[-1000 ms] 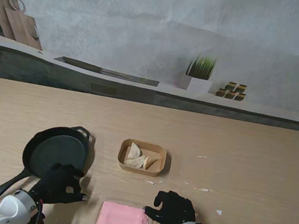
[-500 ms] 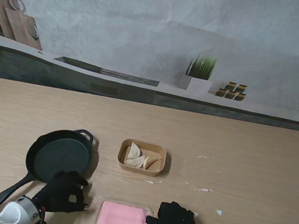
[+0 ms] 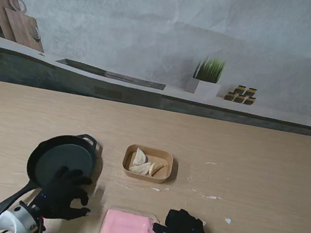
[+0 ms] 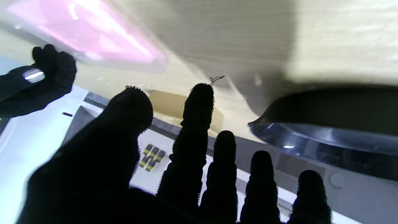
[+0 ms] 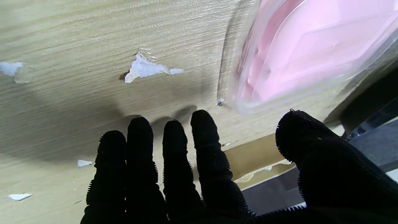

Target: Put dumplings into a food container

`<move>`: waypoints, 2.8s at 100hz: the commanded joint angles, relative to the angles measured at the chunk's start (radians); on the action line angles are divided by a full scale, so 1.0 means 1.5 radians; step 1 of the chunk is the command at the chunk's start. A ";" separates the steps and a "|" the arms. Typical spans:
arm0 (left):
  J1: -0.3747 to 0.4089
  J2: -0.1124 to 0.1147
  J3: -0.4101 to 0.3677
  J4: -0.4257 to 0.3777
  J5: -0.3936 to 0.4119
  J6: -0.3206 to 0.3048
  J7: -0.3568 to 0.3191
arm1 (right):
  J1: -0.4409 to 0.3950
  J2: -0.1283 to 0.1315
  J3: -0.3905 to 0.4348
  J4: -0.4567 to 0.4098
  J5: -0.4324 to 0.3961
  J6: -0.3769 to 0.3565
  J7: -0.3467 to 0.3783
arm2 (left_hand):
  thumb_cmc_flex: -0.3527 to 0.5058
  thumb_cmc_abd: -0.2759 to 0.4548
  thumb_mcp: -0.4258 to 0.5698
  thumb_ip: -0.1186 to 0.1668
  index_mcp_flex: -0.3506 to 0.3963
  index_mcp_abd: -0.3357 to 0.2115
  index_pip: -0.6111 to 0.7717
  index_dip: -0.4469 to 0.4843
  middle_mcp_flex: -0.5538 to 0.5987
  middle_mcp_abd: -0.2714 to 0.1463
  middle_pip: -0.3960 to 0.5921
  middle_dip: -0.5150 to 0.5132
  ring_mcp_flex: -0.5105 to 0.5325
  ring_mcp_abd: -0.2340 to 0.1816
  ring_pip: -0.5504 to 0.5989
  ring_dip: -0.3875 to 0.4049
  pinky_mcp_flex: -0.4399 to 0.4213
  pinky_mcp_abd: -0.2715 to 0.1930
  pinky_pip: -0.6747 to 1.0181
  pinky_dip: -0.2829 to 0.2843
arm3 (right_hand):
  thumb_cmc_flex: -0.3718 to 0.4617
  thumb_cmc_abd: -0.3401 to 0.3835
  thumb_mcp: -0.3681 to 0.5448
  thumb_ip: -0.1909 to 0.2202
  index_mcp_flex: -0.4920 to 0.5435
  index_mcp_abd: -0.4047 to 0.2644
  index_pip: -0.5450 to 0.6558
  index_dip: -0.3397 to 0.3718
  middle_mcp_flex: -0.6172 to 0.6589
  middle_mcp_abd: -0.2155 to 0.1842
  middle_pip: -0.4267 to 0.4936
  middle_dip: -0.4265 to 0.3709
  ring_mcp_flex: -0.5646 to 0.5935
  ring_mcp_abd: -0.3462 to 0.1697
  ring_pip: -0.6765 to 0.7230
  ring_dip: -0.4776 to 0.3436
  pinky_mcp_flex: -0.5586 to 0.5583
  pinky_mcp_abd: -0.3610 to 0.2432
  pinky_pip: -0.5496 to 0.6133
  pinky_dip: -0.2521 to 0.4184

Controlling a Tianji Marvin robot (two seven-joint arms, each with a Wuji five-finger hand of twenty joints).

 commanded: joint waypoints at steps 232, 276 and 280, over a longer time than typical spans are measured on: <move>0.083 0.012 -0.024 -0.119 -0.089 0.059 -0.217 | 0.082 0.002 -0.082 0.025 0.095 0.115 0.039 | 0.127 -0.010 0.010 -0.020 0.026 0.039 0.072 -0.093 0.387 0.066 0.195 0.232 0.501 0.114 0.395 0.237 0.437 0.023 0.887 -0.006 | 0.025 0.030 -0.020 0.028 -0.025 0.018 0.011 -0.012 -0.038 0.015 0.033 0.006 -0.021 0.014 0.012 0.004 -0.024 -0.039 0.023 0.010; 0.014 0.023 0.043 -0.076 -0.072 0.096 -0.253 | 0.115 0.006 -0.113 0.035 0.114 0.146 0.048 | 0.117 0.002 0.011 -0.017 0.013 0.041 0.030 -0.112 0.360 0.060 0.170 0.229 0.469 0.110 0.383 0.238 0.407 0.006 0.879 0.006 | 0.027 0.033 -0.025 0.028 -0.028 0.020 0.011 -0.013 -0.041 0.016 0.033 0.005 -0.024 0.013 0.010 0.003 -0.027 -0.041 0.019 0.011; 0.009 0.023 0.049 -0.073 -0.074 0.101 -0.255 | 0.119 0.008 -0.117 0.036 0.115 0.149 0.052 | 0.117 0.002 0.011 -0.017 0.014 0.041 0.029 -0.112 0.360 0.059 0.170 0.229 0.469 0.109 0.383 0.238 0.407 0.006 0.879 0.007 | 0.026 0.034 -0.026 0.028 -0.028 0.019 0.011 -0.013 -0.041 0.016 0.032 0.005 -0.024 0.013 0.011 0.003 -0.027 -0.041 0.019 0.011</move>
